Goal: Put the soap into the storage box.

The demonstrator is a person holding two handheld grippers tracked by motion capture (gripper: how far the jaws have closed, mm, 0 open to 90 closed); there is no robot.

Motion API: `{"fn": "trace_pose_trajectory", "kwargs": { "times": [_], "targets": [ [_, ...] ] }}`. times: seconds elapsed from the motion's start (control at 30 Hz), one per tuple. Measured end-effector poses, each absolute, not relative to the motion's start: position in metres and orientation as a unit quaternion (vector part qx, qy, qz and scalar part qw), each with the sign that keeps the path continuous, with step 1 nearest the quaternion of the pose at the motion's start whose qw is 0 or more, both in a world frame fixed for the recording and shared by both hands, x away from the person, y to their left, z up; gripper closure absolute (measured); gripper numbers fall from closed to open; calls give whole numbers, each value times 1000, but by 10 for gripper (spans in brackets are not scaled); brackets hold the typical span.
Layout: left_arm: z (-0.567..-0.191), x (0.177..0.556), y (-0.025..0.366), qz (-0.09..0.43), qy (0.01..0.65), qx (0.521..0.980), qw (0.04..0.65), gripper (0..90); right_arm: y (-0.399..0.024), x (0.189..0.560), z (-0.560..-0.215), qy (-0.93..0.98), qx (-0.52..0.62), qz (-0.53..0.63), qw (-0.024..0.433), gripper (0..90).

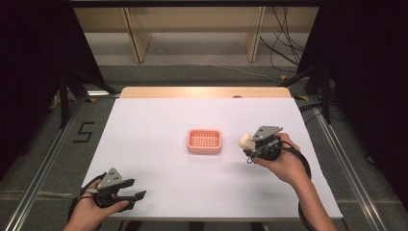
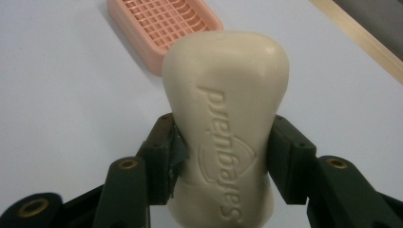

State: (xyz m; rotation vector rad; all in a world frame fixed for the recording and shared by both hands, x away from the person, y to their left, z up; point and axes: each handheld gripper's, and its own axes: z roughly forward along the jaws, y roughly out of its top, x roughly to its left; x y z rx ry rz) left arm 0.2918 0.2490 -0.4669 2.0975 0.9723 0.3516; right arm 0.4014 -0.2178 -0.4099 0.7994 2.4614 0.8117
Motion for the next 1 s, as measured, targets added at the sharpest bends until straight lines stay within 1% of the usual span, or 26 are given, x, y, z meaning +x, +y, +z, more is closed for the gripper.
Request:
{"fn": "trace_pose_trajectory", "kwargs": {
  "times": [0.17,0.2,0.37,0.43,0.6,0.67,0.8,0.83,0.9,1.0],
  "targets": [
    [-468,291,248,132,391,823,390,371,-216,404,-408,886,283,296,218,507],
    [-468,292,248,139,384,825,390,371,-215,404,-408,885,286,296,217,507],
    [-468,292,248,136,387,823,393,371,-213,406,-409,886,282,297,218,507],
    [-468,293,249,145,377,830,385,371,-211,407,-409,885,282,299,218,507],
    [-468,291,248,135,388,823,393,371,-208,408,-407,886,281,299,215,507],
    [-468,294,250,152,372,831,384,371,-208,410,-407,889,270,300,216,507],
    [-468,292,247,135,387,823,393,371,-205,410,-406,887,277,301,215,507],
    [-468,292,247,135,388,822,394,371,-205,410,-405,888,275,299,217,507],
    [-468,294,250,153,373,830,385,371,-205,411,-406,886,276,301,220,507],
    [-467,293,250,145,377,829,387,371,-205,412,-406,887,274,301,217,507]
  ]
}}
